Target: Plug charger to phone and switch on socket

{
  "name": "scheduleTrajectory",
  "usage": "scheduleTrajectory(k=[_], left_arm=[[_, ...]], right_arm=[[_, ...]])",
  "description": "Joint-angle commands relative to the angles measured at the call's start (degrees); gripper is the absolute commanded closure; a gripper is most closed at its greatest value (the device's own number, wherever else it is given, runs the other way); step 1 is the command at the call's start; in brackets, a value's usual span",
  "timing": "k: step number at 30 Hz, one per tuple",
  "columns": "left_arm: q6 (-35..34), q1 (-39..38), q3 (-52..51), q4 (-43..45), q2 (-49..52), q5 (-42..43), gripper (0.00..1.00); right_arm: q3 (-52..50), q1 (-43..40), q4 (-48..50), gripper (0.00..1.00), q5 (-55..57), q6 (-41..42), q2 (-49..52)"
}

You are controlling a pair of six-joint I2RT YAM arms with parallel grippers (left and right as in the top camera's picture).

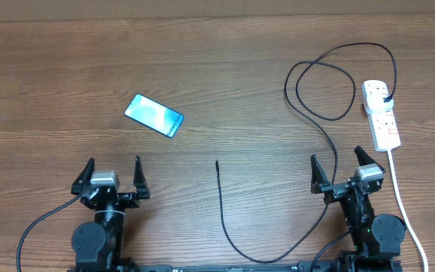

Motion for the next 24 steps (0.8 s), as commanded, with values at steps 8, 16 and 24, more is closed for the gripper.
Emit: scheduleTrajectory(k=[8, 16, 24], left_arm=[[-0.8, 0.3, 7.9, -1.9, 2.7, 0.1, 0.00], [-0.8, 0.3, 16.7, -2.1, 16.0, 0.3, 0.00], [-3.4, 0.3, 29.9, -3.9, 33.5, 1.5, 0.00]], right_arm=[[-0.6, 0.4, 0.2, 0.00, 0.3, 0.3, -0.6], [-0.6, 0.4, 0.2, 0.00, 0.3, 0.3, -0.6], [-0.6, 0.4, 0.2, 0.00, 0.3, 0.3, -0.6]])
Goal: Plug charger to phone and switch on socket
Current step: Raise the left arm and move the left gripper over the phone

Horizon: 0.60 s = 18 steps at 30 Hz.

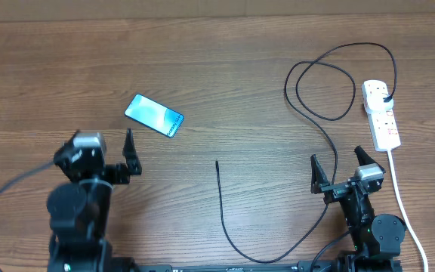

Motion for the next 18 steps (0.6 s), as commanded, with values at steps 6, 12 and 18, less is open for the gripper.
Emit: scheduleTrajectory(k=[6, 12, 18], left_arm=[[-9.6, 0.3, 19.0, -11.0, 18.0, 1.1, 0.00], [-8.2, 0.3, 32.7, -22.8, 30.3, 2.7, 0.00], [-6.4, 0.3, 33.5, -26.5, 34.4, 11.2, 0.00]], right_arm=[[-0.6, 0.4, 0.2, 0.00, 0.3, 0.3, -0.6], [-0.6, 0.4, 0.2, 0.00, 0.3, 0.3, -0.6], [-0.6, 0.4, 0.2, 0.00, 0.3, 0.3, -0.6]])
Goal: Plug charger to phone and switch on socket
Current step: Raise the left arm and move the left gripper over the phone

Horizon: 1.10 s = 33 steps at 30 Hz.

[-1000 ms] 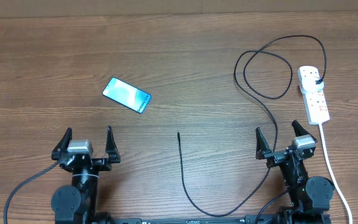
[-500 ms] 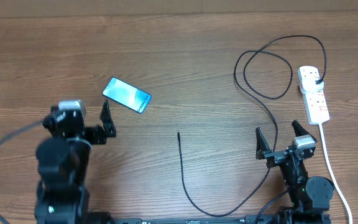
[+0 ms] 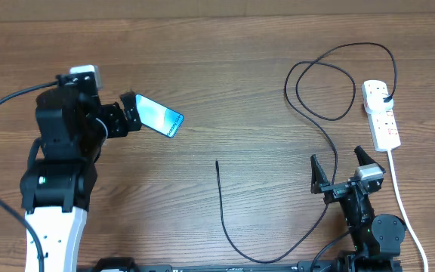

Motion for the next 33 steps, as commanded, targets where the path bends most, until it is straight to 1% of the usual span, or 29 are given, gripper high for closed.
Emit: scheduleTrajectory(k=[1, 5, 9, 13, 16, 18, 21, 25, 30, 33], left_arm=[[1.0, 0.3, 1.1, -3.6, 2.0, 7.9, 0.00], [1.1, 0.3, 1.1, -4.9, 3.3, 12.1, 0.00], [0.1, 0.3, 1.1, -4.8, 4.1, 11.0, 0.00], [-10.0, 0.3, 1.2, -5.3, 4.8, 4.2, 0.00], [-14.5, 0.3, 1.4, -5.9, 5.8, 1.1, 0.00], [-16.5, 0.2, 2.5, -6.9, 7.1, 0.8, 0.00], [-18.5, 0.2, 5.8, -9.4, 10.1, 0.0, 0.00], [-21.2, -1.2, 11.7, -13.6, 14.8, -4.0, 0.00], [-26.7, -4.5, 20.0, -18.6, 21.5, -9.4, 0.00], [-29.6, -6.1, 24.1, -20.5, 25.3, -10.5, 0.00]], right_arm=[[-0.6, 0.4, 0.3, 0.00, 0.4, 0.3, -0.5], [-0.6, 0.4, 0.3, 0.00, 0.4, 0.3, -0.5], [-0.6, 0.4, 0.3, 0.00, 0.4, 0.3, -0.5], [-0.6, 0.4, 0.3, 0.00, 0.4, 0.3, -0.5], [-0.6, 0.4, 0.3, 0.00, 0.4, 0.3, -0.5], [-0.6, 0.4, 0.2, 0.00, 0.4, 0.3, -0.5], [-0.6, 0.4, 0.3, 0.00, 0.4, 0.3, -0.5], [-0.6, 0.4, 0.3, 0.00, 0.4, 0.3, -0.5], [-0.6, 0.4, 0.2, 0.00, 0.4, 0.3, -0.5], [-0.6, 0.4, 0.3, 0.00, 0.4, 0.3, -0.5]])
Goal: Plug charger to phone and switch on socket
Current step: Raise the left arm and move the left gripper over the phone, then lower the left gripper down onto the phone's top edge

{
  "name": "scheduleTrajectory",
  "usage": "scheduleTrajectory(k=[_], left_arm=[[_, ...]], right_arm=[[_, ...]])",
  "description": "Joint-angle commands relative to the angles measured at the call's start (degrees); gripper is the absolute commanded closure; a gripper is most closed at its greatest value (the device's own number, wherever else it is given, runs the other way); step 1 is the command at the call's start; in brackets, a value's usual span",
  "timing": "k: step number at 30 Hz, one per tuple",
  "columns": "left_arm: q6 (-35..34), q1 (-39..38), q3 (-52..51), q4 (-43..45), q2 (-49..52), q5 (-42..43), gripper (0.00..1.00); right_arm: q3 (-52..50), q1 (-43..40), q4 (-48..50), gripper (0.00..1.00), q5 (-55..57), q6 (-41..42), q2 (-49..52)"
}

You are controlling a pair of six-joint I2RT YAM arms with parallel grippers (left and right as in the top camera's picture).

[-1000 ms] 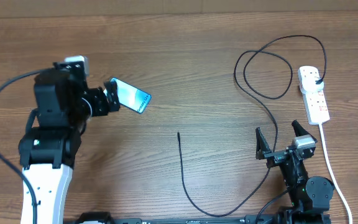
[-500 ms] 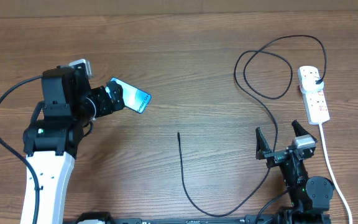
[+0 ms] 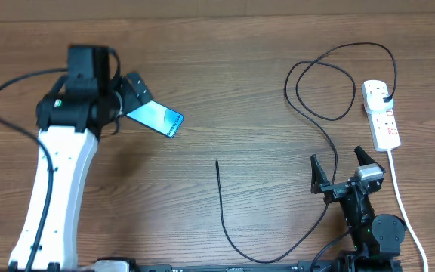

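Observation:
The phone (image 3: 157,116), screen lit blue, lies tilted on the wooden table at the left. My left gripper (image 3: 130,99) hovers at the phone's upper-left end, open; one finger (image 3: 137,86) shows and the other is hidden under the wrist. The black charger cable has its free tip (image 3: 217,163) mid-table; from there it curves down and loops back up to the plug (image 3: 385,99) in the white power strip (image 3: 381,115). My right gripper (image 3: 344,168) rests open near the front right, empty, with the cable running close past its left finger.
The power strip's white cord (image 3: 399,198) runs down the right side past the right arm's base. The cable's big loops (image 3: 322,91) lie on the table left of the strip. The left arm (image 3: 51,189) stretches from the front edge toward the phone.
My left gripper has moved a little farther back and right, now over the phone's upper-left end. The phone, the cable and the right arm have not moved.
Both grippers rested open at the front edge. The left arm then rose and reached toward the phone, was beside its left end, and now hangs over that end. The phone, cable, power strip and right gripper stayed in place.

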Motion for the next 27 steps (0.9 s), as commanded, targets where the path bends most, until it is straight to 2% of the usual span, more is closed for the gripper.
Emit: scheduleTrajectory(k=[1, 4, 9, 12, 27], left_arm=[[-7.0, -2.1, 6.0, -2.1, 4.8, -4.2, 0.00], [-11.1, -2.9, 8.3, -3.5, 7.5, -4.4, 0.00], [-24.2, -3.0, 10.6, -7.1, 11.9, -4.6, 0.00], [-29.4, -3.0, 10.6, -7.7, 13.8, -4.5, 0.00], [-29.8, -3.5, 10.6, -7.3, 14.9, -2.3, 0.00]], right_arm=[[-0.6, 0.4, 0.3, 0.00, 0.3, 0.3, -0.5], [-0.6, 0.4, 0.3, 0.00, 0.3, 0.3, -0.5], [-0.6, 0.4, 0.3, 0.00, 0.3, 0.3, -0.5], [-0.6, 0.4, 0.3, 0.00, 0.3, 0.3, -0.5], [-0.6, 0.4, 0.3, 0.00, 0.3, 0.3, -0.5]])
